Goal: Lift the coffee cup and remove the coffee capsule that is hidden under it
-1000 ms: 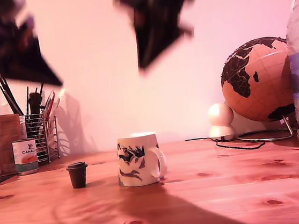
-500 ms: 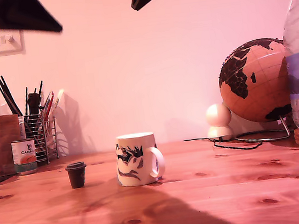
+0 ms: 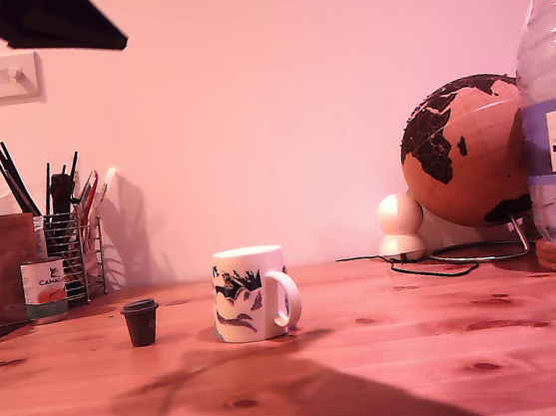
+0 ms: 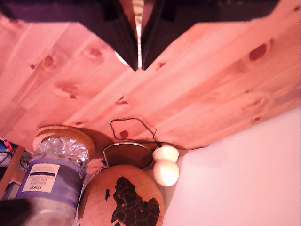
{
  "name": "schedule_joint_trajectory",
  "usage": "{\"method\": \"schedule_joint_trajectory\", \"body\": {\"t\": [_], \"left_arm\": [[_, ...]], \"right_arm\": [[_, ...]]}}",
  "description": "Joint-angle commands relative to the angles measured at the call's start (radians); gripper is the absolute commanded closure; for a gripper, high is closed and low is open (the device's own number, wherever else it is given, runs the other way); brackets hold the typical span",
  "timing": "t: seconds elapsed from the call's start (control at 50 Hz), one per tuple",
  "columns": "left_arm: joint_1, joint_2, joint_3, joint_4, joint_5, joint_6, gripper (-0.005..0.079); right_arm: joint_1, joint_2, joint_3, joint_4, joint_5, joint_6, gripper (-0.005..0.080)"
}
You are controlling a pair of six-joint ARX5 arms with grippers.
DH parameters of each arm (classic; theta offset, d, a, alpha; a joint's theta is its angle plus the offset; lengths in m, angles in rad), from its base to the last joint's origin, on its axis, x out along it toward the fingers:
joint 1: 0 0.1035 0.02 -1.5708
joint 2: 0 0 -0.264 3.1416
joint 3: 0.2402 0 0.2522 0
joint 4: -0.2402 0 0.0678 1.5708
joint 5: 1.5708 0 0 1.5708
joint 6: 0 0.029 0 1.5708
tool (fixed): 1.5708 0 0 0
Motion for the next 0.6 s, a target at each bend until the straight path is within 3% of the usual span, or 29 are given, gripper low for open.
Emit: {"method": "schedule_joint_trajectory", "body": {"t": [0.0, 0.36, 0.58], "left_arm": [[-0.005, 0.007, -0.043, 0.035, -0.013, -0.007, 0.0762], [-0.006, 0.006, -0.136, 0.226, -0.03, -0.056, 0.0762], [-0.007, 0.006, -0.146, 0.233, -0.024, -0.056, 0.0762]], "right_arm": [[0.005, 0.0, -0.076, 0.071, 0.0, 0.018, 0.0764], [0.004, -0.022, -0.25, 0.354, -0.01, 0.048, 0.0764], [0.005, -0.021, -0.289, 0.35, -0.047, 0.051, 0.0764]]}}
